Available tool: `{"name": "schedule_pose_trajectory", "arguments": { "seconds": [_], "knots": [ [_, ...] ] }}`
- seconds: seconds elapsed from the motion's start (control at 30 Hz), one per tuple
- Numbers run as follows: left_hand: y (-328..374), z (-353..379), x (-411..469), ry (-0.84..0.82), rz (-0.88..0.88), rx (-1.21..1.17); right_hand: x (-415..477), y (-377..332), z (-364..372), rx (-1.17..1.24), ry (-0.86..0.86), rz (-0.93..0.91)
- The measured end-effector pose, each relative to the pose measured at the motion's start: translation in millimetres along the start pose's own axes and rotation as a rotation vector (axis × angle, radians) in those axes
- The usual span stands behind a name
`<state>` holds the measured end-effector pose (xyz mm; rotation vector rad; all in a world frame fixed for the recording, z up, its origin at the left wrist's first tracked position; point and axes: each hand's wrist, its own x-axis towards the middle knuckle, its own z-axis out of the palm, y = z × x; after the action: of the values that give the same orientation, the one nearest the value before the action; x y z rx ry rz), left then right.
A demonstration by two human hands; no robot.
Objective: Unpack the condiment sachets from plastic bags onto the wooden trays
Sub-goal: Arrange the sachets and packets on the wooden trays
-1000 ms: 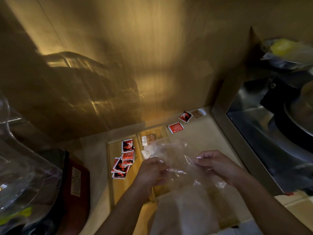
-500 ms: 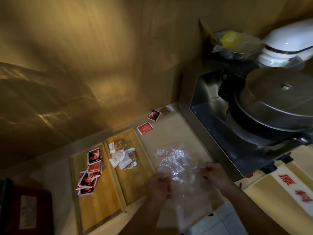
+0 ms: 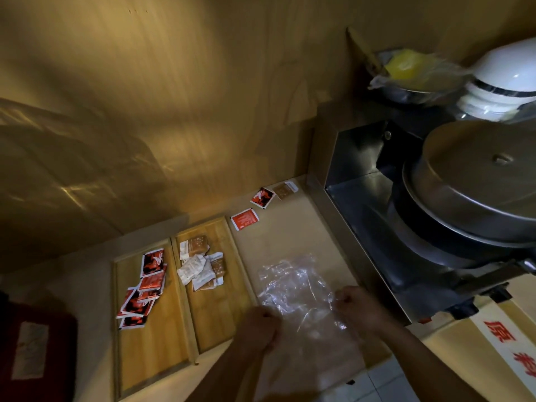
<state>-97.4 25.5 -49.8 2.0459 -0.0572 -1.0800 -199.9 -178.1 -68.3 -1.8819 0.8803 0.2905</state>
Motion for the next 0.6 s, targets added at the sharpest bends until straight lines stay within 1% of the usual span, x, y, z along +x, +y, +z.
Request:
{"name": "schedule_pose_trajectory", "arguments": {
  "seconds": [0.13, 0.27, 0.33, 0.43, 0.53, 0.6],
  "knots": [
    [7.9, -12.8, -3.3, -0.040, 0.048, 0.059, 3.3, -23.6, -9.9, -0.243, -0.012, -0.039],
    [22.2, -34.2, 1.2, -0.051, 0.184, 0.152, 3.3, -58.7, -14.6, -0.392, 0.057, -0.053],
    [36.8, -47.8, 6.6, 0.024, 0.242, 0.226, 2.9, -78.4, -16.6, -0.413, 0.078, -0.049],
    [66.7, -67.0, 13.9, 0.140, 0.330, 0.259, 10.7, -107.9, -19.7, -0.459, 0.077, -0.078],
    [99.5, -87.5, 21.7, 0.312, 0.359, 0.345, 26.7, -144.5, -23.2, -0.524, 0.101, -0.157],
    [118.3, -98.8, 31.3, 0.387, 0.373, 0.398, 39.2, -170.0, -24.0, -0.553, 0.114, -0.223]
  ]
}}
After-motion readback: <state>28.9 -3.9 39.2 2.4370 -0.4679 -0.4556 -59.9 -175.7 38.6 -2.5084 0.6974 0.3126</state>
